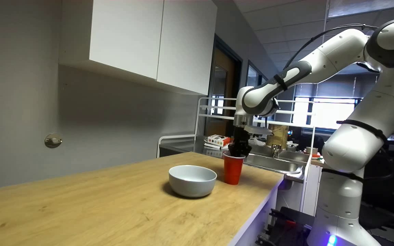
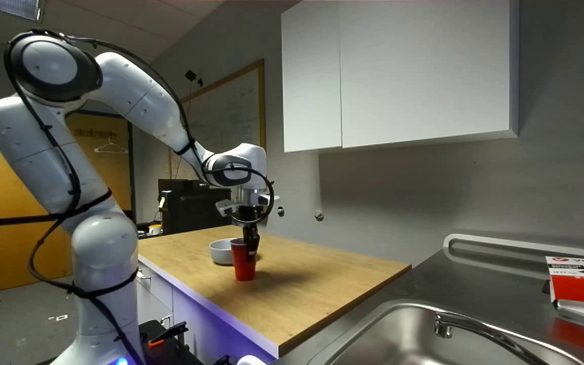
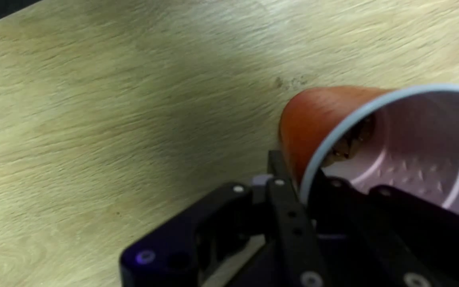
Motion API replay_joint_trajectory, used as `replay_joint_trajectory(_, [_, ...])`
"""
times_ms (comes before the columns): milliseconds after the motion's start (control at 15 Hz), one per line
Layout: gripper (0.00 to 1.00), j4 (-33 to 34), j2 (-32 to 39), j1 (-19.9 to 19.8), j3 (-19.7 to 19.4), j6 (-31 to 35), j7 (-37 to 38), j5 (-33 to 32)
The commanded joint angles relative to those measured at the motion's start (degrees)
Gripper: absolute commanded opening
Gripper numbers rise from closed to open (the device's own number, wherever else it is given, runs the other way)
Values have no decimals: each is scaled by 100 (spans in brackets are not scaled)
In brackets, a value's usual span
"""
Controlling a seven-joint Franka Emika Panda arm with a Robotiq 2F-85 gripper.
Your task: Pour the contents in the cup into the bowl
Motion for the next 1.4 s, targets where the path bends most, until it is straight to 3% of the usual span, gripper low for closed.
replay_joint_trajectory(0, [0, 133, -6, 32, 166, -8, 327, -107])
replay_joint_trajectory(267, [2, 232, -226, 215, 566, 3, 794, -102])
replay_joint_trajectory(600, [2, 414, -487, 396, 1441, 287, 1721, -594])
replay_joint_trajectory(1067, [2, 308, -673, -70, 2749, 1222, 3575, -2743])
replay_joint_trajectory(1333, [2, 164, -809, -189, 3312, 1277, 4682, -3974])
